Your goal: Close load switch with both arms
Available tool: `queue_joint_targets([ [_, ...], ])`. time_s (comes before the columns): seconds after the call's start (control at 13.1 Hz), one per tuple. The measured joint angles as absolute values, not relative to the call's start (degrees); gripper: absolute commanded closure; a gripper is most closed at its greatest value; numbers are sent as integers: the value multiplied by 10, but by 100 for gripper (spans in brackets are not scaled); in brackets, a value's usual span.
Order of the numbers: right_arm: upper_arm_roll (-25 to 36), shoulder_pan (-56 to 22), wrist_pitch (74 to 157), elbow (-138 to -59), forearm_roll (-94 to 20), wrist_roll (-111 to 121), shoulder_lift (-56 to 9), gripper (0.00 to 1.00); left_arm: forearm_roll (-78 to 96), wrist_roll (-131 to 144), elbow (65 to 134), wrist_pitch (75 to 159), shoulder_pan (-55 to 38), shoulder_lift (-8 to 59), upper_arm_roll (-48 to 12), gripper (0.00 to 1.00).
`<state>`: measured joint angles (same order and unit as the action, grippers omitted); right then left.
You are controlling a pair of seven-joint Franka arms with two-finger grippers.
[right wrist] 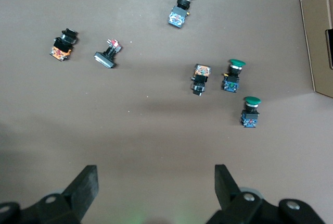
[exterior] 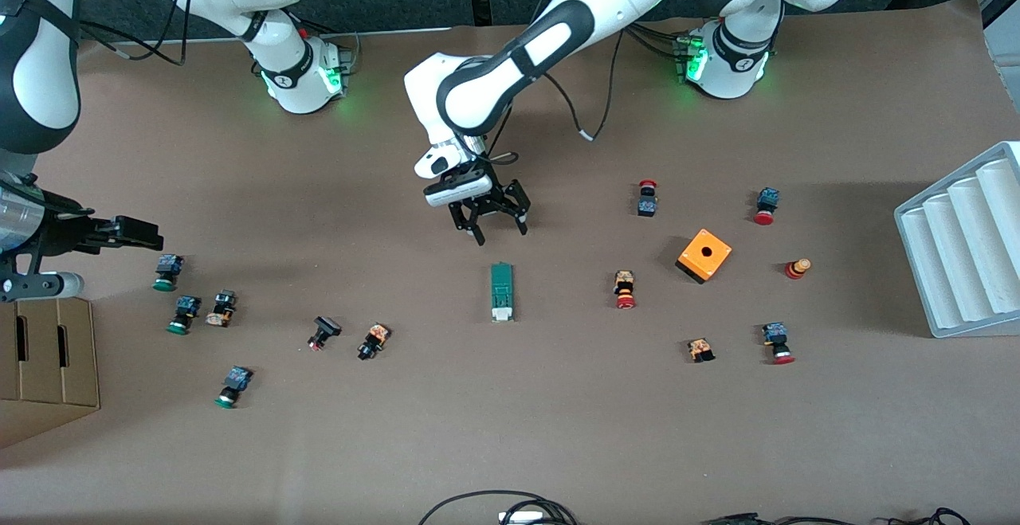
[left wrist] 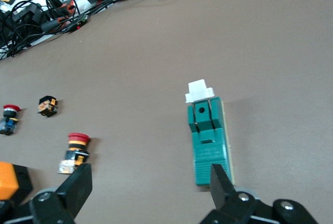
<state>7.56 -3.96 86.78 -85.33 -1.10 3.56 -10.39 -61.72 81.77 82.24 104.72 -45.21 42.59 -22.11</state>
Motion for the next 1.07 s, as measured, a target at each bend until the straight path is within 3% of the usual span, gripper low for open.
queue_joint_targets([
  [0.38,61,-54,893,-862,-14,-10,-104,0,-525,666,818,1048,-412,377,-221,0],
  [0.61,60,-56,937,-907,-14,-35,-77,0,-470,590,809,1049,-388,355,-220,0],
  [1.07,63,-29,940,-933,-14,-38,-50,0,-333,414,770,1050,-311,325,-217,0],
])
